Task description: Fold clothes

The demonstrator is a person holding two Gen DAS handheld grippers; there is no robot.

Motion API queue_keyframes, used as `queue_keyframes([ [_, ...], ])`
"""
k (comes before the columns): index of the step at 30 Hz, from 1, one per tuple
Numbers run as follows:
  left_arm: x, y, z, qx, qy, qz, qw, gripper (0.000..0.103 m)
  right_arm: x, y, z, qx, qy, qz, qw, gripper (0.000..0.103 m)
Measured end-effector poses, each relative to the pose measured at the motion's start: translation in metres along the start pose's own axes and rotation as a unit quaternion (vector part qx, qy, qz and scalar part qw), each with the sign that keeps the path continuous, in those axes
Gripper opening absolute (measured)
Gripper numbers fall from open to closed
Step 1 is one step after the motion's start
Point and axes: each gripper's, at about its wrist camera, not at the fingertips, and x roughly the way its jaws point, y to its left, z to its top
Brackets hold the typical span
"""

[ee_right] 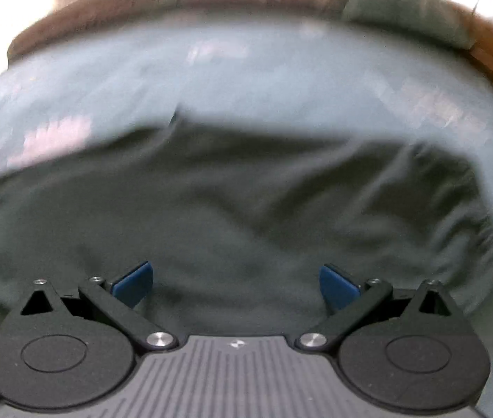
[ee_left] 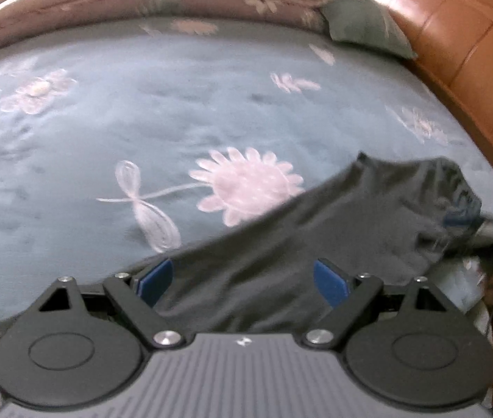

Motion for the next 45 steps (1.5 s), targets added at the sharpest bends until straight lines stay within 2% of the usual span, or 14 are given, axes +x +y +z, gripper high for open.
queue_keyframes([
  [2,-0.013,0.005,-0.001,-0.008,-0.009,0.003,0.9999,0.088,0.008,0.009,-0.007,-0.007,0.007,-0.007,1.0,0.103],
  [7,-0.04,0.013,-0.005,-0.026,-0.028,0.011,0.9992,0.088,0.007,0.012,0.004,-0.001,0.042,-0.008,0.999,0.103],
  [11,-0.056,0.016,-0.008,-0.037,-0.042,0.016,0.9983,0.089,0.008,0.009,0.002,0.003,0.045,-0.012,0.999,0.103],
  [14,-0.032,-0.003,-0.011,-0.029,-0.043,-0.003,0.9987,0.089,0.009,0.009,0.0,0.009,0.035,-0.013,0.999,0.103],
  [19,0.035,-0.033,-0.023,-0.045,-0.017,-0.069,0.9965,0.089,0.009,0.007,0.0,0.014,0.028,-0.011,0.999,0.103],
  [22,0.07,-0.042,-0.032,-0.067,0.004,-0.083,0.9942,0.089,0.009,0.008,-0.003,0.014,0.02,-0.012,1.0,0.103],
  [25,0.085,-0.039,-0.043,-0.092,0.017,-0.096,0.9909,0.089,0.009,0.008,-0.005,0.014,0.01,-0.012,1.0,0.103],
  [30,0.077,-0.001,-0.072,-0.106,0.031,-0.07,0.9914,0.089,0.009,0.008,-0.007,0.015,0.003,-0.011,1.0,0.103],
  [31,0.07,0.012,-0.076,-0.114,0.031,-0.072,0.9904,0.089,0.009,0.008,-0.007,0.015,0.002,-0.012,1.0,0.103],
  [34,0.051,0.051,-0.087,-0.14,0.037,-0.039,0.9887,0.089,0.009,0.009,-0.007,0.015,0.001,-0.013,1.0,0.103],
  [37,0.03,0.09,-0.091,-0.177,0.036,-0.027,0.9831,0.089,0.009,0.01,-0.008,0.016,0.001,-0.014,1.0,0.103],
  [41,0.011,0.126,-0.081,-0.224,-0.016,-0.049,0.9733,0.09,0.01,0.011,-0.007,0.02,0.0,-0.018,1.0,0.103],
  [43,0.017,0.138,-0.074,-0.242,-0.028,-0.082,0.9664,0.091,0.01,0.011,-0.008,0.023,-0.002,-0.021,1.0,0.103],
  [45,0.032,0.149,-0.07,-0.271,-0.026,-0.117,0.9553,0.091,0.01,0.012,-0.008,0.023,-0.003,-0.022,0.999,0.103],
])
